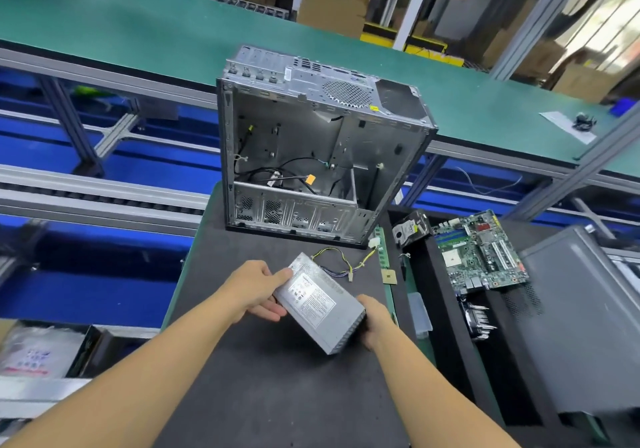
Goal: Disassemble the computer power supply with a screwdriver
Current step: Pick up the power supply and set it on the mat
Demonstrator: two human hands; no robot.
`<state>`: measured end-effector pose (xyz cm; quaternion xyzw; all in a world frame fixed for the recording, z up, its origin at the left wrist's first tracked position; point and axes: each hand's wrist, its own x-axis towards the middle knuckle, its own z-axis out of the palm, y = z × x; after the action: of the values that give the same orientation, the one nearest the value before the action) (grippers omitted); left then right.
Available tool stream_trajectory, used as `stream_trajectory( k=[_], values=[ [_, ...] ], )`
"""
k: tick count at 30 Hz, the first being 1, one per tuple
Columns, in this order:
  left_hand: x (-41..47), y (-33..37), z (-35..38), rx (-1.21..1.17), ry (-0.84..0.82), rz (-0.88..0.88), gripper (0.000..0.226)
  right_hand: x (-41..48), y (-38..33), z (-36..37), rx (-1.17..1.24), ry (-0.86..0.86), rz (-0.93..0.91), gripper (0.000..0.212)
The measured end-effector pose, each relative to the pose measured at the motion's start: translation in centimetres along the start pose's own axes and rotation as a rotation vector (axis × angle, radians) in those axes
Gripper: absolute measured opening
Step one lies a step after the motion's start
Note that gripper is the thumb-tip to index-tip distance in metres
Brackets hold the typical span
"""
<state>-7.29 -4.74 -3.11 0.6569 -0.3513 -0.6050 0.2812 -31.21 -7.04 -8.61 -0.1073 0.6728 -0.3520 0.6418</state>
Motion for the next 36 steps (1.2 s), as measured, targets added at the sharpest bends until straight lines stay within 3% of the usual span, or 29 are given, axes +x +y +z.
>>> stream_trajectory(
  k=[2,5,9,12,14,18,21,24,27,32,36],
  values=[
    [0.0,0.1,0.4,0.002,0.010,-0.001,0.039,0.1,-0.2,0.6,0.049,0.066,0.008,0.027],
    [-0.2,0.2,1.3,0.011,0.046,0.013,0.036,-0.3,-0.5,0.7,-0.012,0.066,0.036,0.019],
    [-0.4,0.9,2.1,0.031,0.045,0.037,0.035,-0.1,-1.4,-0.7,-0.316,-0.033,0.092,0.009],
    [-0.6,1.6,2.9,0.047,0.018,0.051,0.036,-0.6,-3.8,-0.9,-0.572,-0.100,-0.001,0.009],
    [-0.6,2.1,3.5,0.065,0.006,0.068,0.036,-1.8,-5.9,-0.7,-0.722,-0.159,-0.127,0.025],
    [0.0,2.9,3.9,0.067,0.004,0.084,0.035,-5.6,-9.0,1.1,-1.191,-0.414,-0.417,0.079],
    [0.7,3.1,4.0,0.102,-0.003,0.094,0.032,-7.3,-8.3,3.1,-1.478,-0.353,-0.634,0.121],
    [1.2,2.8,3.8,0.144,0.015,0.116,0.027,-7.3,-5.8,4.5,-1.649,-0.164,-0.806,0.128],
    [1.9,2.0,3.1,0.070,0.009,0.124,0.026,-7.1,-5.0,4.3,-1.535,-0.131,-0.884,0.120],
    [4.0,-0.8,0.3,-0.059,0.227,0.068,0.029,-6.4,-5.6,0.1,-1.111,-0.403,-0.856,0.112],
    [4.4,-2.4,-0.1,-0.244,-0.079,-0.175,0.045,-5.4,-5.0,-0.9,-0.895,-0.487,-0.786,0.093]
  ],
)
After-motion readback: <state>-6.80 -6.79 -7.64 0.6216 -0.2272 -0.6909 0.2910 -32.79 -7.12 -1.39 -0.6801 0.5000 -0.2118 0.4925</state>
